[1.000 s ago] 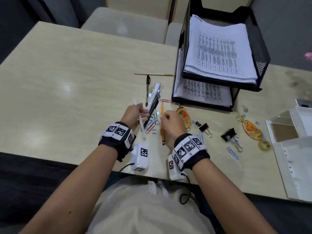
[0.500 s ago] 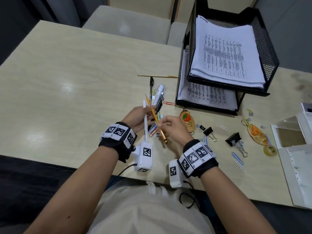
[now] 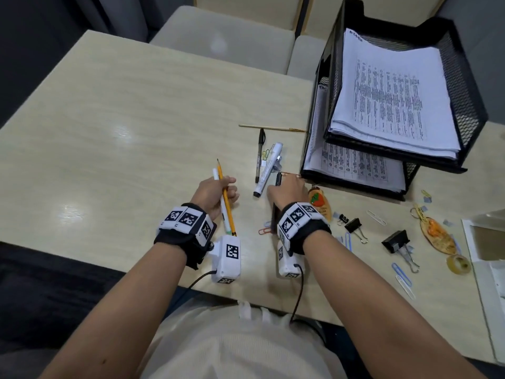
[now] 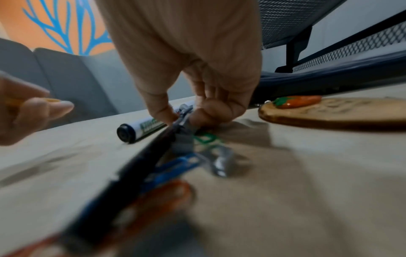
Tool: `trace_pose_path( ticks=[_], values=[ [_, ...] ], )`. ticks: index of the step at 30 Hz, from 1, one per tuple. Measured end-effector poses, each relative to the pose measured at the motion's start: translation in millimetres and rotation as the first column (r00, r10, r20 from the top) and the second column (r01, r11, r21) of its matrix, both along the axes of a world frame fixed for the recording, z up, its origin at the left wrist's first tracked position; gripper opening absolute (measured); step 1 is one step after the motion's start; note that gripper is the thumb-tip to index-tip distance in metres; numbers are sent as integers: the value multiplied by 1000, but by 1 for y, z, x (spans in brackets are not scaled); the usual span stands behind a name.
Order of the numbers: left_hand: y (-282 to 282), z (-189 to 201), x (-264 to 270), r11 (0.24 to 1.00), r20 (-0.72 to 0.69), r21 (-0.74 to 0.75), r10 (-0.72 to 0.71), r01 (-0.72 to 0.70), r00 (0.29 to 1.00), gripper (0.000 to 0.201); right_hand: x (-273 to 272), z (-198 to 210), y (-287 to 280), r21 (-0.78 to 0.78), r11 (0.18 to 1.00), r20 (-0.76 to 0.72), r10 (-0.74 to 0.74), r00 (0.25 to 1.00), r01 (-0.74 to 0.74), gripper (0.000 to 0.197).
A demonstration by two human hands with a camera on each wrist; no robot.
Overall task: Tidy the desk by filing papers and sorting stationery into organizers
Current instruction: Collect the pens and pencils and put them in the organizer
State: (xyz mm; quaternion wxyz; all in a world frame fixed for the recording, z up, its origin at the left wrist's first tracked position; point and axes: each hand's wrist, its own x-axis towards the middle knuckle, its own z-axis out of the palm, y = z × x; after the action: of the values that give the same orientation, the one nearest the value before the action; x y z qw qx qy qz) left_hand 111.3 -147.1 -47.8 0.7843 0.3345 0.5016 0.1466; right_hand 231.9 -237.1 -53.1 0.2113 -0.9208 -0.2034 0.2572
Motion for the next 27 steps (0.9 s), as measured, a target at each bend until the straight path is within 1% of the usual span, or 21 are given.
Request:
trace_pose_path(
  ticks=[1, 2, 4, 6, 8, 9, 11, 13, 15, 16, 17, 19, 21, 24, 27],
  values=[
    [-1, 2, 0, 1000, 3, -3, -23, 23, 1000, 22, 2, 1, -2, 7, 1000, 2, -18, 1000, 18, 13],
    [-2, 4, 2, 999, 2, 6, -51, 51, 999, 23, 4, 3, -4, 30, 999, -2, -40, 999, 40, 19],
    [-6, 11, 8, 991, 2, 35, -132, 132, 991, 22, 7, 7, -6, 130, 987, -39, -85, 996, 89, 31],
    [-13, 17, 16, 972, -1, 60, -228, 228, 974, 20, 8, 15, -4, 294, 940, -157, -133, 979, 175, 36],
    [-19, 20, 24, 950, 10, 82, -303, 302, 953, 23, 8, 24, 4, 420, 873, -300, -126, 946, 249, 35],
    [-21, 21, 27, 944, 24, 88, -321, 318, 947, 26, 8, 27, 9, 452, 852, -351, -104, 931, 266, 33],
    [-22, 22, 30, 949, 49, 101, -305, 299, 951, 31, 11, 30, 24, 472, 841, -382, -75, 921, 264, 30],
    [-17, 23, 31, 962, 14, 141, -237, 233, 971, 35, 15, 29, 37, 466, 858, -310, -71, 948, 217, 25],
    [-8, 21, 27, 960, -76, 201, -184, 196, 980, 37, 19, 27, 47, 391, 910, -136, -90, 987, 137, 15],
    [-3, 20, 24, 956, -113, 221, -169, 191, 979, 38, 21, 25, 51, 318, 941, -57, -99, 993, 112, 20],
    [1, 19, 20, 953, -146, 236, -160, 191, 976, 38, 24, 22, 55, 246, 965, -11, -93, 996, 93, 29],
    [8, 17, 11, 948, -200, 254, -141, 190, 970, 39, 25, 17, 60, 107, 994, 11, -41, 999, 39, 40],
    [12, 16, 3, 946, -230, 263, -129, 189, 965, 39, 25, 11, 62, 9, 1000, 24, 23, 999, -23, 38],
    [11, 12, -3, 947, -244, 258, -129, 193, 961, 38, 23, 7, 54, -72, 996, 41, 55, 998, -52, 35],
    [3, 12, 2, 948, -231, 245, -145, 202, 962, 36, 17, 7, 40, -136, 988, 86, 87, 993, -75, 35]
  ],
)
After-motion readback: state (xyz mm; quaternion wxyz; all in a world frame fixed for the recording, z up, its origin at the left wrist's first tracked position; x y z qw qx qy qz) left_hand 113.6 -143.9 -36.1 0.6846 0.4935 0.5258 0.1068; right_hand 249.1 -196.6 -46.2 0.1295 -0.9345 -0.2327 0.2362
